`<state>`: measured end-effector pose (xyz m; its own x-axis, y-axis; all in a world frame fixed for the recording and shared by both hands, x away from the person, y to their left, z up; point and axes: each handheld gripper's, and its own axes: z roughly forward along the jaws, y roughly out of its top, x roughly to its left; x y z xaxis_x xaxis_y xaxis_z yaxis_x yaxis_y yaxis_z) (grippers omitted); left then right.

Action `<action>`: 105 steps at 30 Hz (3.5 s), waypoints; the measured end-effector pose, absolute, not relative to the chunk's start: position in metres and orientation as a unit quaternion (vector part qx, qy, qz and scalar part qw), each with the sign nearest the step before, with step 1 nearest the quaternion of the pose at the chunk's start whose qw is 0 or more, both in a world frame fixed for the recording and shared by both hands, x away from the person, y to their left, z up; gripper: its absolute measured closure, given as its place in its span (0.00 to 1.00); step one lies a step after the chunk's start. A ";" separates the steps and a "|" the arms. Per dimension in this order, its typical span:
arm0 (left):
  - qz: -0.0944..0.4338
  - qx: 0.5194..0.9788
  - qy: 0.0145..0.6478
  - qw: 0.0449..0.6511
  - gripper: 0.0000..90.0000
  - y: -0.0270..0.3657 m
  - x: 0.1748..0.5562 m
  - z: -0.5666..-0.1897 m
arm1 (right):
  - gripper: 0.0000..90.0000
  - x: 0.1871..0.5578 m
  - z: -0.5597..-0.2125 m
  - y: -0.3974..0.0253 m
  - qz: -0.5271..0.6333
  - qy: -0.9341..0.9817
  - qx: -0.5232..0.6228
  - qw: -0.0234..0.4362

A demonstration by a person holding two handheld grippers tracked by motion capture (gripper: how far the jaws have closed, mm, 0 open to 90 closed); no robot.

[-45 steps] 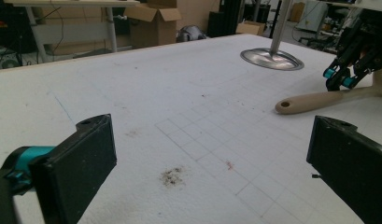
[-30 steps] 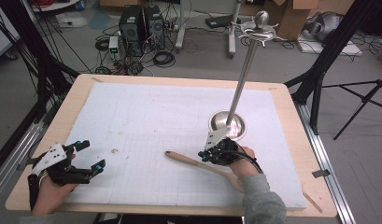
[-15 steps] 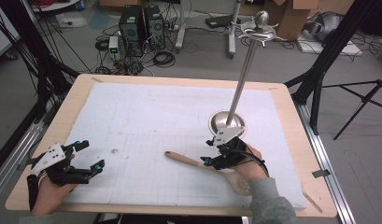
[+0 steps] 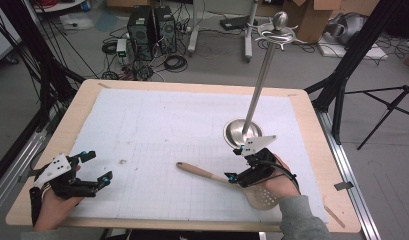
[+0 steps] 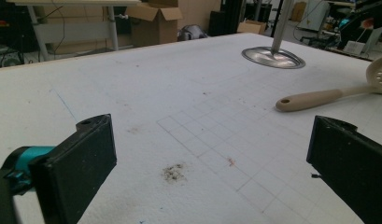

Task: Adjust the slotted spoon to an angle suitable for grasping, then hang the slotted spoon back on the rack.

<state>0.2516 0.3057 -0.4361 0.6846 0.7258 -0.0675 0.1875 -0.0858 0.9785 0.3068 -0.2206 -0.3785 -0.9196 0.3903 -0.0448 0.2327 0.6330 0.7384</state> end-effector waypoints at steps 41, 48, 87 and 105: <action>0.223 0.703 0.323 0.593 0.02 0.303 0.255 -0.437 | 0.33 0.305 -0.404 -0.213 0.279 0.944 0.169 0.054; 0.223 0.703 0.325 0.592 0.02 0.303 0.255 -0.438 | 0.47 0.305 -0.407 -0.212 0.265 0.948 0.170 0.045; 0.222 0.703 0.325 0.593 0.02 0.304 0.255 -0.438 | 0.87 0.302 -0.413 -0.207 0.213 0.962 0.173 0.014; 0.221 0.703 0.326 0.592 0.02 0.304 0.255 -0.439 | 0.87 0.301 -0.405 -0.235 0.260 0.948 0.183 0.024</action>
